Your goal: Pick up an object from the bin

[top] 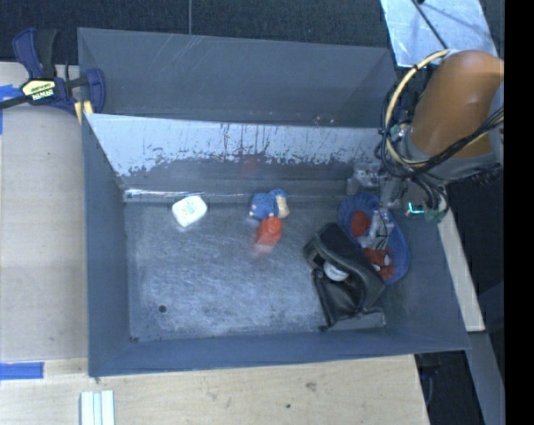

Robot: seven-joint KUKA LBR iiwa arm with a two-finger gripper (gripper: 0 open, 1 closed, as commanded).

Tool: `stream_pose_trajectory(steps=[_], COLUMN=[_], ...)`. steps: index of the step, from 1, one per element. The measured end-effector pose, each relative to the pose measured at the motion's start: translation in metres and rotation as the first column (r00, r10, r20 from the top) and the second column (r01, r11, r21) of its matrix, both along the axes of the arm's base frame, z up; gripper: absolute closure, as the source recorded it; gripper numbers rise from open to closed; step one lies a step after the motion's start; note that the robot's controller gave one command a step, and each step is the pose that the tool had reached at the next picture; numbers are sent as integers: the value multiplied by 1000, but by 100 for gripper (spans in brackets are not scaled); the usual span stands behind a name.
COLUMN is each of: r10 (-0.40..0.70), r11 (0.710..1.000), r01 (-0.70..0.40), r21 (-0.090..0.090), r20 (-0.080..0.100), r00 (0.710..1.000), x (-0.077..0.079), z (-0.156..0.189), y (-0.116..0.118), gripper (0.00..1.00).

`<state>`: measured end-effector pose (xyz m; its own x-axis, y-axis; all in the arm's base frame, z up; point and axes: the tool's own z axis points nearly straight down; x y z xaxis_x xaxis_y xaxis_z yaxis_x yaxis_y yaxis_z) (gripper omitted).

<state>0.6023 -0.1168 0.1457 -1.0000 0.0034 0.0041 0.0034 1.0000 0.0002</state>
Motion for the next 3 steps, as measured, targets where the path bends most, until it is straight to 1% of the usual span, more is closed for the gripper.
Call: stream_pose_trajectory(steps=[1,2,3], r10=[165,537,648], r11=[986,843,761], r01=[-165,-537,-648], r21=[-1,24,-10], r20=[11,4,12], r00=[986,844,761], x=[-3,7,4], z=[-74,-76,59], y=[-25,-10,-20], gripper=[0,0,0])
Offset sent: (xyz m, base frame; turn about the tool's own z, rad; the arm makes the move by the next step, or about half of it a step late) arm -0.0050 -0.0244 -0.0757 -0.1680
